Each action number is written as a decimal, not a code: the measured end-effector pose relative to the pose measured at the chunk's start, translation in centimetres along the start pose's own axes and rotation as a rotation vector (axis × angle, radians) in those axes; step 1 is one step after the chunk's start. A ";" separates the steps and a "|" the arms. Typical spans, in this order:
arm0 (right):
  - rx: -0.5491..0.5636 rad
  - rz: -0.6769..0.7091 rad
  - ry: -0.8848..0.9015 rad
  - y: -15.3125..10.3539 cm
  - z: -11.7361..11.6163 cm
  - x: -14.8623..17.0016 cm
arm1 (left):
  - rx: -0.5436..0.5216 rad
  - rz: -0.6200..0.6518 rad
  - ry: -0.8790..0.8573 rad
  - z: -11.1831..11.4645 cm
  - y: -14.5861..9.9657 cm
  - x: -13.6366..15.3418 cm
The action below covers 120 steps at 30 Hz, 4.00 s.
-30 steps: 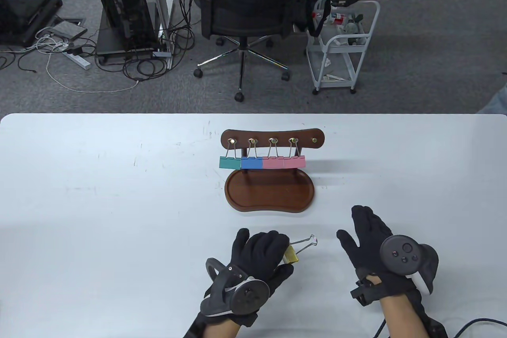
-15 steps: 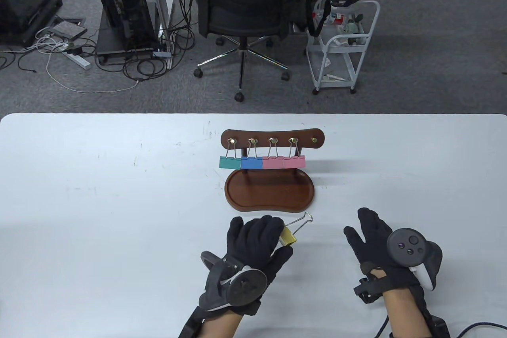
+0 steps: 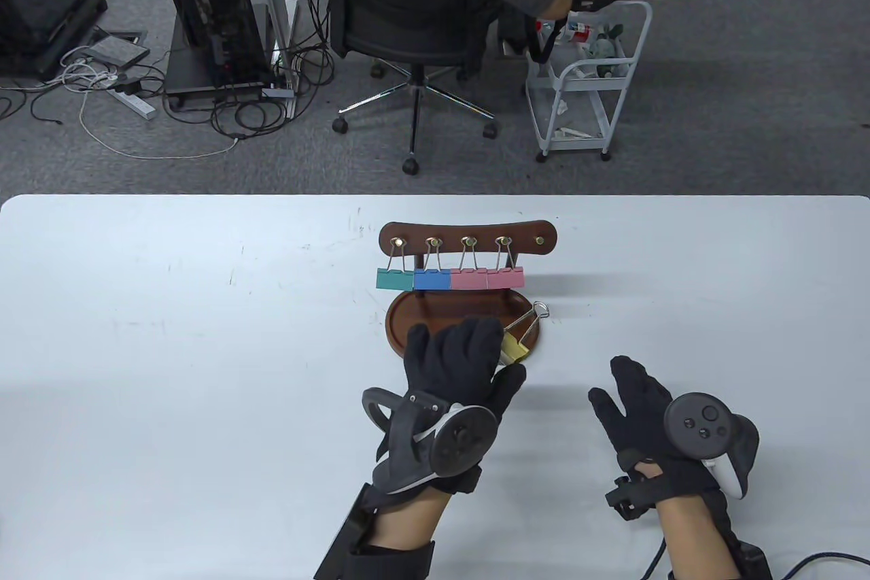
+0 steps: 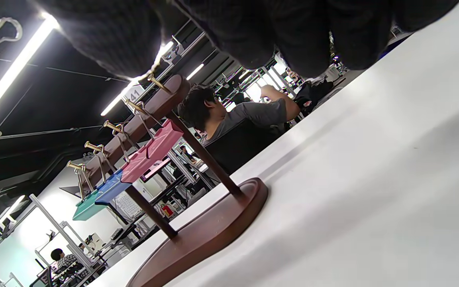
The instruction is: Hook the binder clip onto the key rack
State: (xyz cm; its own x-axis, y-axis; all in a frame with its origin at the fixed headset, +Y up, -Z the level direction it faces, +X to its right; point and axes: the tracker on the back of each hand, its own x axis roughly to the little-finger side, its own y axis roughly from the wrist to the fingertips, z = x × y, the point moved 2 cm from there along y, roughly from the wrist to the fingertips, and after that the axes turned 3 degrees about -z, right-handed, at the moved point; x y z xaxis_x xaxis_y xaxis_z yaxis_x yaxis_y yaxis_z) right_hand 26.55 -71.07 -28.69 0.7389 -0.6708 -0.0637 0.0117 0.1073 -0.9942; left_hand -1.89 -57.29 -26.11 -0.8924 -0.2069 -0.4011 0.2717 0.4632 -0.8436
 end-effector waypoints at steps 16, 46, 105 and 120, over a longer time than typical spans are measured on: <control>0.006 0.008 0.007 0.0 -0.1 -0.1 | 0.050 -0.159 0.023 1.8 6.8 -1.2; -0.005 0.035 -0.014 -0.3 -0.8 -0.9 | 0.128 -0.261 0.145 7.8 9.6 -0.8; -0.058 -0.002 -0.173 -0.3 -1.8 -1.5 | 0.304 -0.290 0.074 15.3 9.0 0.0; -0.068 0.003 -0.168 -0.3 -1.9 -1.6 | 0.293 -0.171 0.150 10.5 6.5 2.7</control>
State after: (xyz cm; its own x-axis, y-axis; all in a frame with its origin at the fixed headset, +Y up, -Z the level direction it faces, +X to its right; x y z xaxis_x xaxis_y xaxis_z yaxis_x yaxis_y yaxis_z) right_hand 24.10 -71.41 -28.44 0.8409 -0.5381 -0.0571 -0.0321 0.0557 -0.9979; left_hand 1.24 -63.93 -36.41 -0.9707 -0.1212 -0.2074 0.1869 0.1616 -0.9690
